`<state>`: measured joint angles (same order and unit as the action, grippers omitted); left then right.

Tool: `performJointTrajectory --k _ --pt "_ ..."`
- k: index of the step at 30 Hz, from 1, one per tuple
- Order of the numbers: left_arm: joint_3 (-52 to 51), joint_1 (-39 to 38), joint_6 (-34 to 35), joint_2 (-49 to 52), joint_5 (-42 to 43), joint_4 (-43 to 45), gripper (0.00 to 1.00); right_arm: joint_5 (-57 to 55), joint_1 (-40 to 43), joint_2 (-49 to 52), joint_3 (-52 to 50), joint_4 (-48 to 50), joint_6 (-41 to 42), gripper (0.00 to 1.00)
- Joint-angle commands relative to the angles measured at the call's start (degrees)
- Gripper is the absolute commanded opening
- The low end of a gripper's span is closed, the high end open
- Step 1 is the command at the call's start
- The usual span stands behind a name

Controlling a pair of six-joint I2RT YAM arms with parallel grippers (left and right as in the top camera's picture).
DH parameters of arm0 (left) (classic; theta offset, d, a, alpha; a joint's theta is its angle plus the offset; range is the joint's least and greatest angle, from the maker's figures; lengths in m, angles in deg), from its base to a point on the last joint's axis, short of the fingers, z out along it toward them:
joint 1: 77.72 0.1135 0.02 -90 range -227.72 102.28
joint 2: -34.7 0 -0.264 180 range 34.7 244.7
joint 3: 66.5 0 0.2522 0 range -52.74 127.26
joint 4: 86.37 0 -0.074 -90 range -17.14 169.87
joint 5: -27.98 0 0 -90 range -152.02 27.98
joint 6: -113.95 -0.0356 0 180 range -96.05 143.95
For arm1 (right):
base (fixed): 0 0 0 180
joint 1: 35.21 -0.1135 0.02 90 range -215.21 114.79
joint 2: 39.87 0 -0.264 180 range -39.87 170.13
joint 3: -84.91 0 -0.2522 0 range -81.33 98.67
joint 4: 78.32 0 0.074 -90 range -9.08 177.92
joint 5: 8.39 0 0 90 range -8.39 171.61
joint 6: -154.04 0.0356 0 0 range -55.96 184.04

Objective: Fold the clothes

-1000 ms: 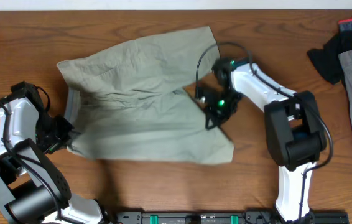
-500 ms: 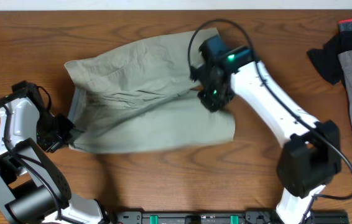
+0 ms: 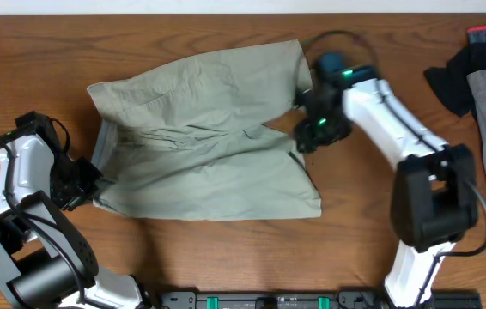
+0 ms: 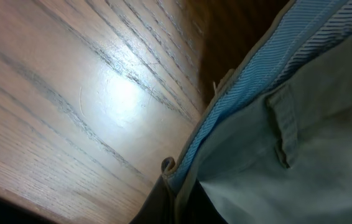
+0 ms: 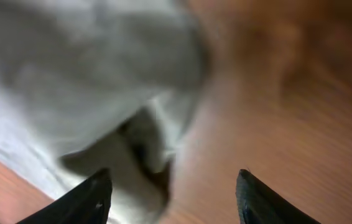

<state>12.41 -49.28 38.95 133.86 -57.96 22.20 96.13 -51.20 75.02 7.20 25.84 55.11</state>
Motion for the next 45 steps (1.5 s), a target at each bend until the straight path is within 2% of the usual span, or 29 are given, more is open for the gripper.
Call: performJointTrajectory --k 1,9,20,21,23,26,27,31,34,38,40,41,44,45 --pt "-0.3 0.3 -0.3 -0.2 -1.5 0.1 0.06 8.4 3.0 0.3 -0.8 1.4 0.5 0.62" --pt "-0.3 0.3 -0.3 -0.2 -1.5 0.1 0.06 12.5 3.7 4.1 -4.0 4.2 0.5 0.61" --pt "-0.3 0.3 -0.3 -0.2 -1.5 0.1 0.06 21.1 0.0 7.8 -5.1 8.5 -0.1 0.5" --pt "-0.3 0.3 -0.3 -0.2 -1.5 0.1 0.06 21.1 -0.4 7.8 -5.1 8.8 -0.1 0.46" --pt "-0.3 0.3 -0.3 -0.2 -1.5 0.1 0.06 19.4 -1.2 7.8 -5.1 9.0 -0.1 0.16" --pt "-0.3 0.3 -0.3 -0.2 -1.5 0.1 0.06 11.2 -1.1 7.6 -4.9 8.3 2.8 0.01" --pt "-0.3 0.3 -0.3 -0.2 -1.5 0.1 0.06 6.8 -0.7 7.4 -4.6 7.5 4.6 0.01" --pt "-0.3 0.4 -0.3 -0.2 -1.5 0.1 0.07 -10.8 2.0 4.2 -1.1 3.0 7.5 0.01" --pt "-0.3 0.4 -0.3 -0.2 -1.5 0.1 0.06 -19.9 3.7 -0.5 2.2 1.4 7.6 0.01" --pt "-0.3 0.3 -0.3 -0.2 -1.5 0.6 0.06 -23.0 4.9 -6.9 4.5 4.5 7.0 0.03" --pt "-0.3 0.3 -0.3 -0.2 -1.5 0.9 0.06 -21.2 4.9 -8.9 4.5 6.6 6.4 0.09" --pt "-0.3 0.3 -0.3 -0.2 -1.5 1.0 0.06 -20.4 4.9 -9.3 4.5 7.2 6.3 0.15" --pt "-0.3 0.3 -0.3 -0.2 -1.5 0.9 0.07 -20.3 5.0 -8.9 4.5 7.0 6.3 0.58" --pt "-0.3 0.3 -0.3 -0.2 -1.5 0.8 0.07 -20.3 5.1 -8.7 4.5 6.7 6.6 0.62"
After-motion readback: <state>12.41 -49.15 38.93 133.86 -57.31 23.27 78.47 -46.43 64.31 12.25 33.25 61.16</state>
